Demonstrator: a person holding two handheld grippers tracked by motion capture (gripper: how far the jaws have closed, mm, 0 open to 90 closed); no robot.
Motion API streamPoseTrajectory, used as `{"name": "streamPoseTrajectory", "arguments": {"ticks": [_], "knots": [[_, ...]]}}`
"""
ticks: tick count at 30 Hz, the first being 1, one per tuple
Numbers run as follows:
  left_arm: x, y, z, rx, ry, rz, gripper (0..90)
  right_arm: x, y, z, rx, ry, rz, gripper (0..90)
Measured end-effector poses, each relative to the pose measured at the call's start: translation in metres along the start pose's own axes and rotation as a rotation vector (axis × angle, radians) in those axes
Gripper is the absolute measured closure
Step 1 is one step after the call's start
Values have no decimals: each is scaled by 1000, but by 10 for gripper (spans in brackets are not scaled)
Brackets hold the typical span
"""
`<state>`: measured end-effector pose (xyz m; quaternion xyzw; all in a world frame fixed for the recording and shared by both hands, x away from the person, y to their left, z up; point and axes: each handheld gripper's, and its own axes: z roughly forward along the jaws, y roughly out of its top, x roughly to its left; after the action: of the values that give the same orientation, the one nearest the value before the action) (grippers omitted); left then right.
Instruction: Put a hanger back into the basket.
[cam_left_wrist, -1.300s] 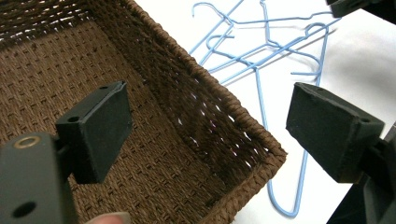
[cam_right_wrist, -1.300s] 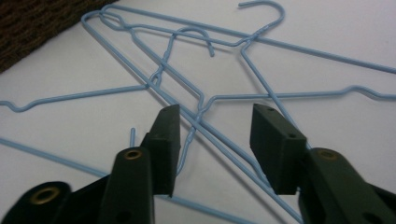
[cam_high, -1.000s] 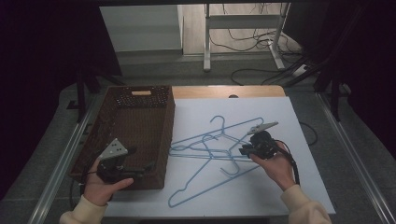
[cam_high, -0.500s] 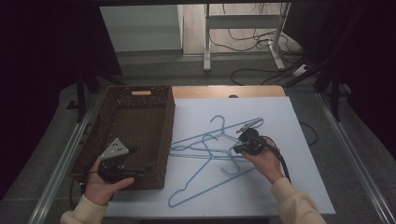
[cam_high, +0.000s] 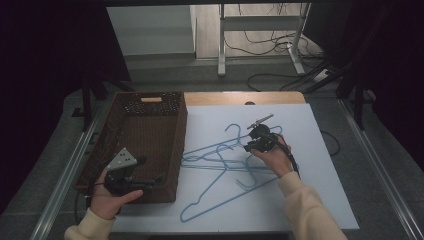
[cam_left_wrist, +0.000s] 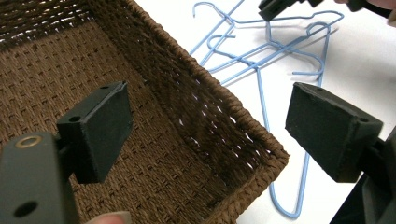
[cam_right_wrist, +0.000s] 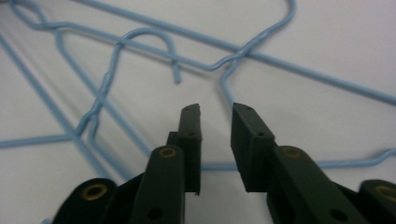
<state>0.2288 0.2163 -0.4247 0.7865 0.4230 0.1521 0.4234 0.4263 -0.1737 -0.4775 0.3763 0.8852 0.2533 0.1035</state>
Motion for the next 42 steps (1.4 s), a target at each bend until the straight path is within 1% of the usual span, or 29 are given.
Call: {"name": "streamPoseTrajectory", "arguments": {"ticks": [1, 2, 3, 5, 9, 12, 14, 15, 17, 18, 19, 20, 21, 22, 23, 25, 28, 30, 31, 32, 38, 39, 40, 41, 42], "knots": [[-1, 0, 0, 0, -2, 3, 150, -3, 4, 5, 9, -18, -21, 630], [-1, 0, 0, 0, -2, 3, 150, -3, 4, 5, 9, -18, -21, 630], [-1, 1, 1, 1, -2, 5, 150, -4, 6, 8, 15, -22, -32, 621], [-1, 1, 1, 3, -4, 7, 150, -7, 9, 14, 24, -17, -38, 595], [-1, 0, 2, 3, -4, 5, 150, -8, 13, 25, 57, -34, -62, 582], [0, 0, 1, 1, -3, 3, 150, -7, 15, 31, 78, -40, -95, 586], [0, 0, 1, 1, -2, 3, 150, -6, 15, 36, 92, -44, -115, 603], [0, 0, 1, 1, -2, 4, 150, -6, 16, 39, 97, -36, -131, 636], [0, 1, 1, 1, -2, 5, 150, -7, 17, 39, 91, -18, -142, 684], [0, 1, 1, 2, -1, 6, 150, -7, 17, 39, 91, -18, -142, 684], [0, 1, 1, 2, -2, 6, 150, -7, 16, 40, 90, -4, -155, 723], [0, 1, 2, 2, -2, 6, 150, -8, 16, 40, 88, 25, -168, 774], [0, 1, 2, 2, -2, 5, 150, -8, 16, 40, 88, 25, -168, 774], [0, 0, 2, 2, -2, 4, 150, -9, 15, 39, 86, 38, -177, 819], [0, 0, 2, 4, -2, 5, 150, -9, 15, 39, 86, 38, -177, 819], [0, 0, 2, 4, 0, 5, 150, -9, 15, 39, 85, 38, -204, 830], [0, 1, 2, 2, 1, 5, 150, -8, 13, 35, 96, 35, -249, 852], [0, 1, 1, 2, 1, 6, 150, -7, 12, 34, 97, 39, -255, 855], [-1, 1, 1, 2, 1, 6, 150, -7, 12, 32, 94, 39, -268, 858], [-1, 1, 1, 1, 2, 5, 150, -7, 11, 29, 91, 42, -268, 861], [-4, 3, 1, 0, 0, 14, 151, -2, 5, 4, 24, 55, -279, 873], [-5, 4, 2, -1, -1, 17, 151, 0, 2, -5, 6, 59, -279, 874], [-6, 4, 2, -1, -4, 19, 151, 0, 2, -5, 6, 59, -279, 874], [-7, 5, 2, -2, -5, 22, 150, 2, -2, -12, -5, 61, -282, 874], [-8, 6, 2, -1, -7, 27, 150, 2, -2, -12, -5, 61, -282, 874]]}}
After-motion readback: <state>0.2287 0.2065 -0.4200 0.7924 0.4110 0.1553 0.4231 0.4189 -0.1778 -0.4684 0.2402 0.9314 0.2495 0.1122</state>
